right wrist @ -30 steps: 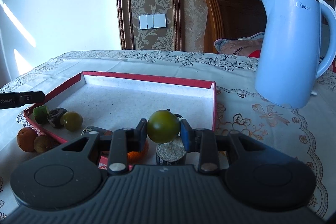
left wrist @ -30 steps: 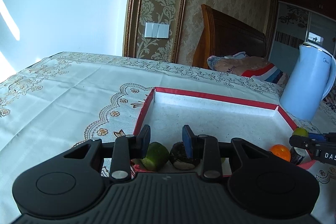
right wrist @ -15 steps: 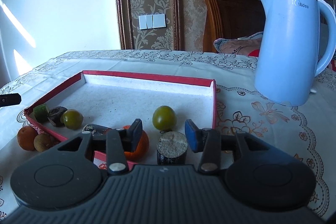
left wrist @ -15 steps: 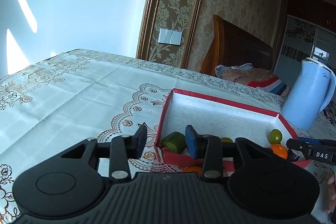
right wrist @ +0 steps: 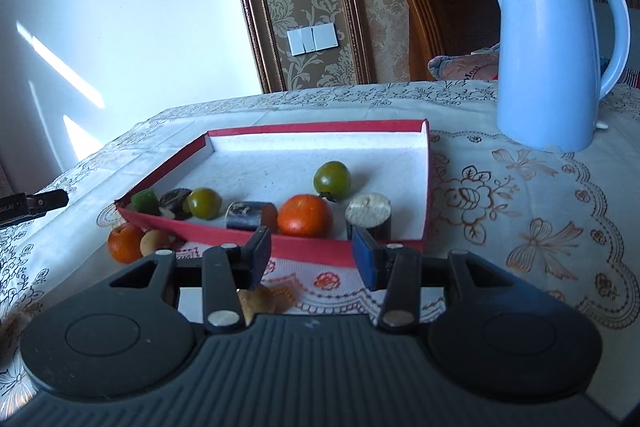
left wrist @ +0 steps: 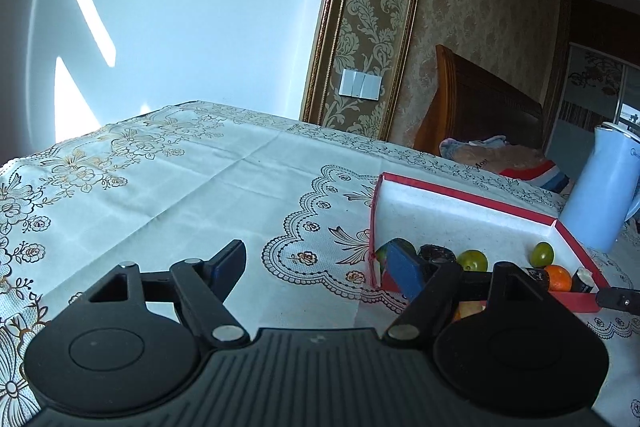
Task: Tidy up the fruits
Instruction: 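Lower the right gripper onto a small brown kiwi and close it, then close the left gripper on the orange while the right gripper holds the kiwi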
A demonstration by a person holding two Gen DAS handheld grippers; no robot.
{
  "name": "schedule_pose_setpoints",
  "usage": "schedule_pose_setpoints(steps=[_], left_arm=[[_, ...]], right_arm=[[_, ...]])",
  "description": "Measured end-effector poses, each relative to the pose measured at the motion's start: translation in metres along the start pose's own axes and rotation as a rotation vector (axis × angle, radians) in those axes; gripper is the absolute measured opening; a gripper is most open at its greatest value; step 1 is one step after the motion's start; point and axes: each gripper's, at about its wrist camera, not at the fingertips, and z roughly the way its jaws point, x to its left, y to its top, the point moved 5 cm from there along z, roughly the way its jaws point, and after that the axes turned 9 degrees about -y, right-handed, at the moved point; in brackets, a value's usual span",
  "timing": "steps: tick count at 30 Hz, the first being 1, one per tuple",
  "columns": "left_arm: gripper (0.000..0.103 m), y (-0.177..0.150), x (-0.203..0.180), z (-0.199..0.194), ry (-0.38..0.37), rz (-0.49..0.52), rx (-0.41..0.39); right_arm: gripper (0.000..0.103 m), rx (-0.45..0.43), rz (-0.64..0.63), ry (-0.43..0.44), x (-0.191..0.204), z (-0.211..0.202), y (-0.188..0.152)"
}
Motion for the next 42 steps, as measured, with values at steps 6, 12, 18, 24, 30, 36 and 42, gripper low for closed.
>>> schedule_pose_setpoints(steps=[6,12,18,24,30,36,42], left_arm=[[0.077,-0.012,-0.017,-0.001,-0.032,0.034,0.021],[0.077,-0.02,-0.025,-0.003,-0.046,0.071,0.044],[0.077,-0.025,-0.04,0.002,-0.072,0.138,0.075],[0.077,-0.03,-0.052,0.009,-0.078,0.189,0.099],[0.077,-0.034,-0.064,0.014,-0.096,0.229,0.117],[0.077,-0.037,-0.072,0.018,-0.107,0.254,0.135],[0.077,-0.039,-0.079,0.029,-0.103,0.269,0.172]], right_arm=[[0.042,0.039,-0.052,0.032,0.022,-0.005,-0.019],[0.042,0.077,-0.085,0.017,0.034,0.002,-0.021],[0.042,0.122,-0.101,0.006,0.037,0.014,-0.023],[0.037,0.139,-0.137,-0.014,0.042,0.02,-0.026],[0.027,0.135,-0.149,-0.036,0.042,0.02,-0.026],[0.027,0.132,-0.145,-0.033,0.042,0.02,-0.026],[0.027,0.126,-0.137,-0.026,0.04,0.019,-0.026]])
